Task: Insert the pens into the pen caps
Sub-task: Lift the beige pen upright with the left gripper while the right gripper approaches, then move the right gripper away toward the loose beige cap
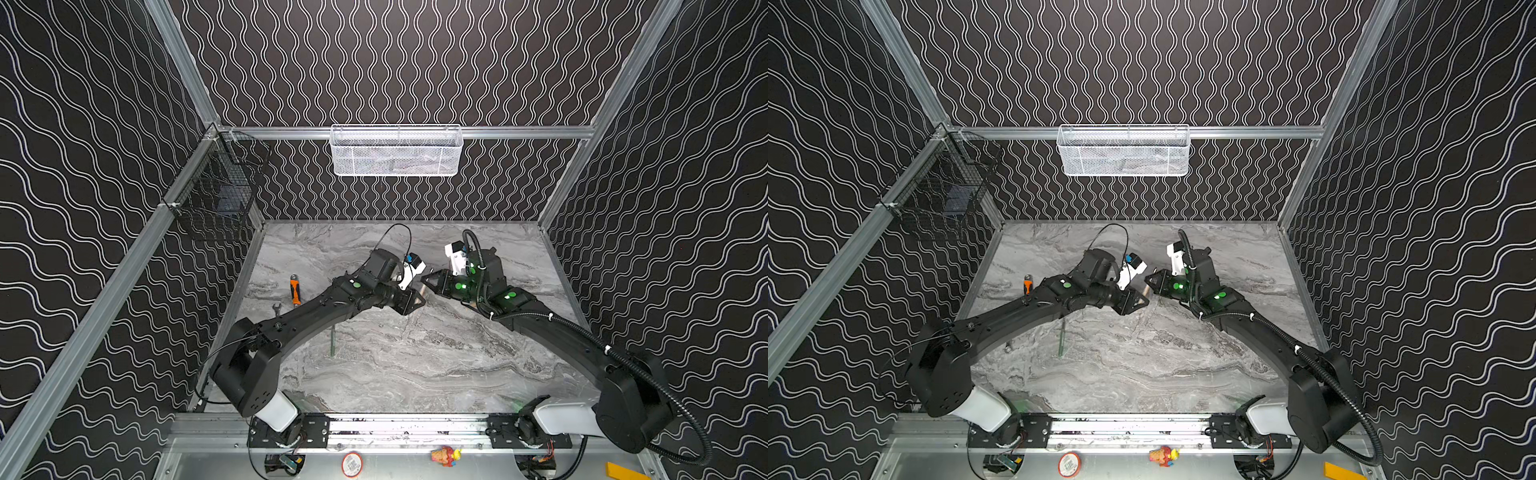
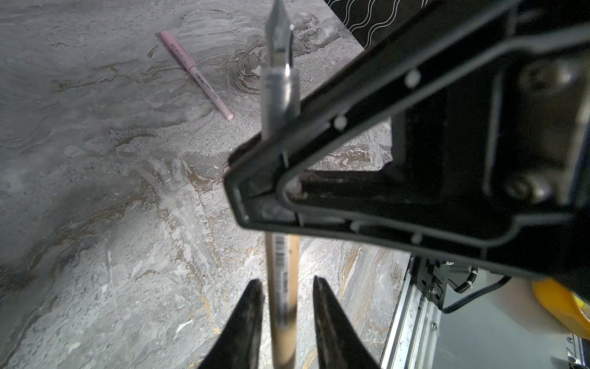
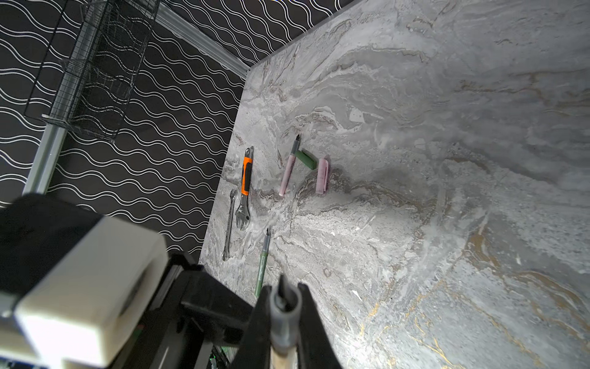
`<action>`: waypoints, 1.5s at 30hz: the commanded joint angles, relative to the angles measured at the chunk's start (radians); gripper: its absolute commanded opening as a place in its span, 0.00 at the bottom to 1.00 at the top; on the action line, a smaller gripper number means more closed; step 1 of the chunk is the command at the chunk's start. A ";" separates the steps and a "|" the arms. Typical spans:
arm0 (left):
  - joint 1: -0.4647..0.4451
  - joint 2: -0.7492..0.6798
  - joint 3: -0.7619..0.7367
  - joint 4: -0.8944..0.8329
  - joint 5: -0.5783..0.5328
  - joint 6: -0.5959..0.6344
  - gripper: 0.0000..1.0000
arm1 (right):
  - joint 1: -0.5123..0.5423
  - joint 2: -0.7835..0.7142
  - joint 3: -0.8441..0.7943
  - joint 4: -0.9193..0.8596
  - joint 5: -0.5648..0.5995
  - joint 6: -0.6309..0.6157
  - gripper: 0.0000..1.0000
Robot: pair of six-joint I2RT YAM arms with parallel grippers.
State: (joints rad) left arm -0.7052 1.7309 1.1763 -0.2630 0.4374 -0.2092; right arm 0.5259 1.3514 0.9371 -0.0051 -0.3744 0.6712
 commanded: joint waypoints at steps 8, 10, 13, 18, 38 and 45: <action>0.000 -0.024 -0.010 0.048 -0.018 0.001 0.06 | 0.013 0.001 0.012 0.013 -0.008 0.001 0.10; 0.001 -0.034 -0.011 0.049 -0.039 -0.001 0.04 | 0.014 -0.004 0.014 0.009 -0.010 0.001 0.17; 0.001 -0.049 -0.015 0.050 -0.079 0.000 0.02 | 0.015 -0.034 0.044 -0.039 0.006 -0.015 0.43; 0.007 -0.088 0.005 0.085 -0.156 -0.007 0.02 | -0.005 -0.167 0.126 -0.211 0.232 -0.054 0.52; -0.075 -0.303 -0.185 0.421 -0.214 0.030 0.00 | -0.340 0.403 0.267 -0.521 0.647 -0.284 0.69; -0.087 -0.309 -0.175 0.400 -0.224 0.037 0.00 | -0.348 0.585 0.359 -0.588 0.624 -0.327 0.62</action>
State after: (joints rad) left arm -0.7918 1.4220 0.9947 0.1123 0.2169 -0.1829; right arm 0.1799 1.9076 1.2873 -0.5255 0.2600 0.3721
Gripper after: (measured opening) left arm 0.111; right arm 0.627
